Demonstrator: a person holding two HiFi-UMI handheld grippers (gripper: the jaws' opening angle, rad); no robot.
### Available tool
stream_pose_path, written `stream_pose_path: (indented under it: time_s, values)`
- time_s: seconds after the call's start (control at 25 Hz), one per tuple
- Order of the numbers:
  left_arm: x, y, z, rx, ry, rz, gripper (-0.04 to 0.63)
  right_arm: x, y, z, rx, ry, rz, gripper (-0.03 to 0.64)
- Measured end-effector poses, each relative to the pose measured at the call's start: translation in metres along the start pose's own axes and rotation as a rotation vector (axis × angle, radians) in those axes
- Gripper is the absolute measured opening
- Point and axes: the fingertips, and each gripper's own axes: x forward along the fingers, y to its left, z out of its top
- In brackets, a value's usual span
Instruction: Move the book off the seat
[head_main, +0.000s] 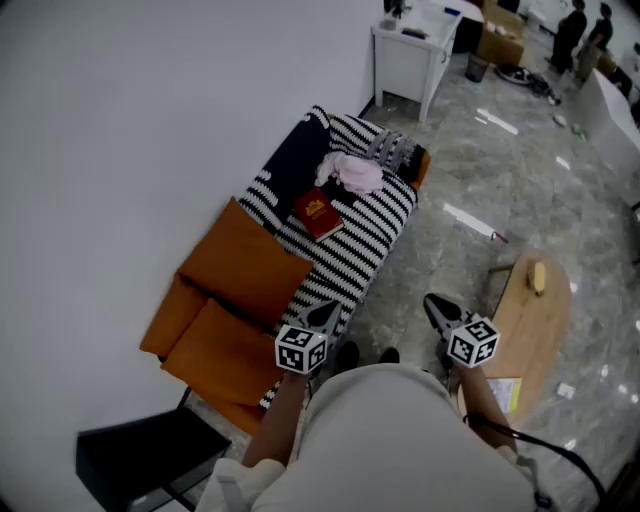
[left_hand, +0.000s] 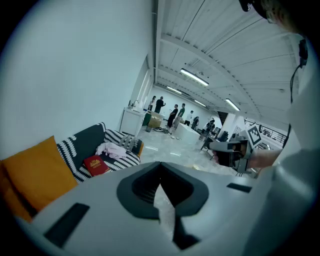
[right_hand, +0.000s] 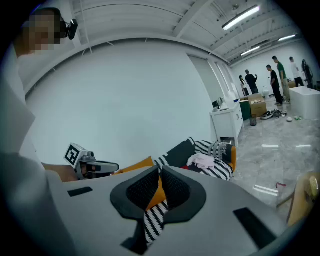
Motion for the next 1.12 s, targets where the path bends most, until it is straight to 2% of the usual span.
stream_pose_path:
  time_s: [0.8, 0.96, 1.12]
  values:
    - [0.008, -0.010, -0.006, -0.019, 0.000, 0.032, 0.002, -0.004, -0.015, 0.000, 0.017, 0.009, 0.042, 0.049]
    - [0.010, -0.020, -0.010, -0.040, 0.004, 0.016, 0.002, -0.010, -0.020, -0.002, 0.008, 0.014, 0.053, 0.050]
    - [0.012, -0.030, -0.016, -0.044, -0.002, 0.037, 0.002, -0.023, -0.023, -0.009, -0.007, 0.026, 0.069, 0.050]
